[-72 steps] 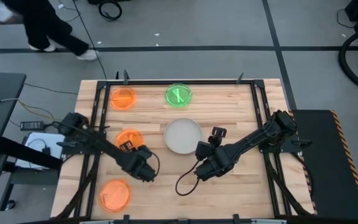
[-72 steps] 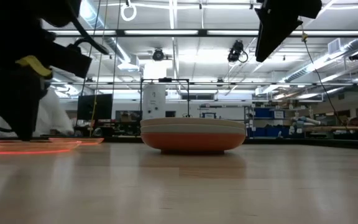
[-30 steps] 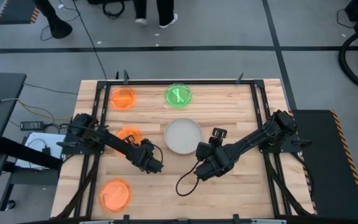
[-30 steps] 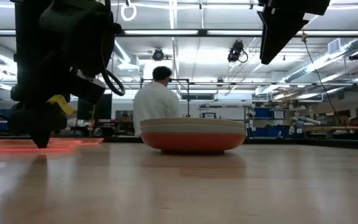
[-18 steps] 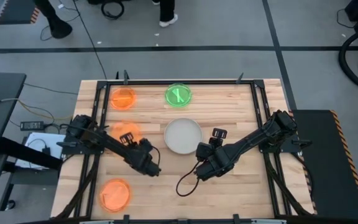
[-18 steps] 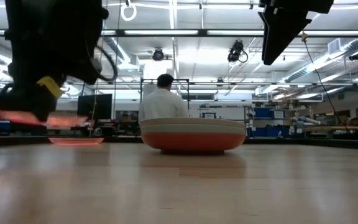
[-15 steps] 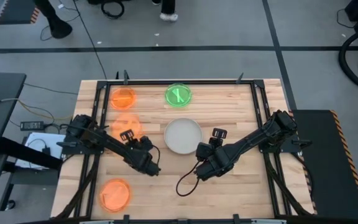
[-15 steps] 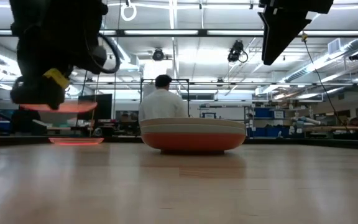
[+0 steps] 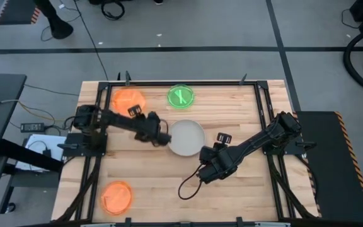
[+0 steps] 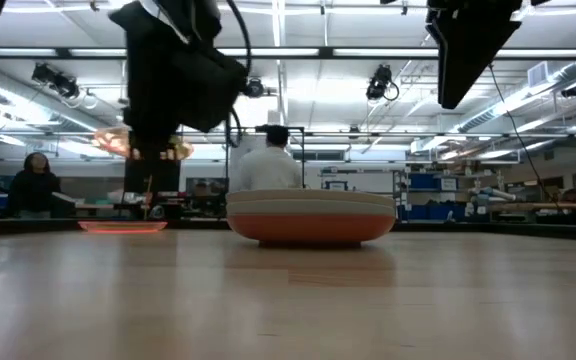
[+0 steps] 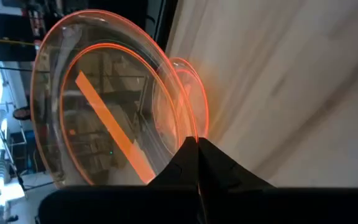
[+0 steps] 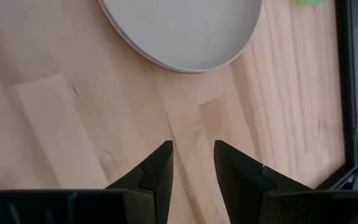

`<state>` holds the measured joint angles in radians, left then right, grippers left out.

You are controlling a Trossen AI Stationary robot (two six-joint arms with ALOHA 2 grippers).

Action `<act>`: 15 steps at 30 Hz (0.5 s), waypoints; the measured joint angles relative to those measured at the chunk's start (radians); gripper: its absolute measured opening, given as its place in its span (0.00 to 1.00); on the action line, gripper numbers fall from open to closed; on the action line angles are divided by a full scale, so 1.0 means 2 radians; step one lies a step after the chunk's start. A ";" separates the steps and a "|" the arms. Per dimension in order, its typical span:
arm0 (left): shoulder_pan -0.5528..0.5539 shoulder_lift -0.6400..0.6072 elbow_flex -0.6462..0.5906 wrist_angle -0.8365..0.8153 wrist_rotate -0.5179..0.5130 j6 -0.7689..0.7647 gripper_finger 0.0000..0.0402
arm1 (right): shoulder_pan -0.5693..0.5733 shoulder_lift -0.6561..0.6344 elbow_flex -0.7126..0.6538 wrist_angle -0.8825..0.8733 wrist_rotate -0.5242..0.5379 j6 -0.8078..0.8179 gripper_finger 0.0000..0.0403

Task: Stack plastic plates
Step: Stack the middle orange plate on top of the top orange plate

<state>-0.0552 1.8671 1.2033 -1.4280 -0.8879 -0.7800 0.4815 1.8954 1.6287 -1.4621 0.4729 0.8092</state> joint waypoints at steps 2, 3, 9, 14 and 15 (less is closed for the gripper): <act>0.029 0.000 0.000 0.027 -0.004 0.034 0.01 | 0.005 0.000 0.000 0.004 -0.001 0.001 0.31; 0.042 0.000 0.000 0.040 -0.004 0.049 0.01 | 0.008 0.000 0.000 0.008 -0.001 0.001 0.31; 0.108 0.000 0.000 0.082 -0.005 0.126 0.01 | 0.025 0.000 0.000 0.027 -0.001 0.000 0.31; 0.155 -0.015 -0.025 0.131 -0.005 0.175 0.01 | 0.034 0.000 0.000 0.037 -0.002 0.001 0.31; 0.165 -0.023 -0.041 0.152 0.000 0.189 0.01 | 0.035 0.000 0.000 0.039 -0.002 0.002 0.31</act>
<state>0.2743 1.8214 1.1221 -1.1241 -0.8882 -0.4023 0.5512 1.8954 1.6287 -1.3843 0.4694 0.8124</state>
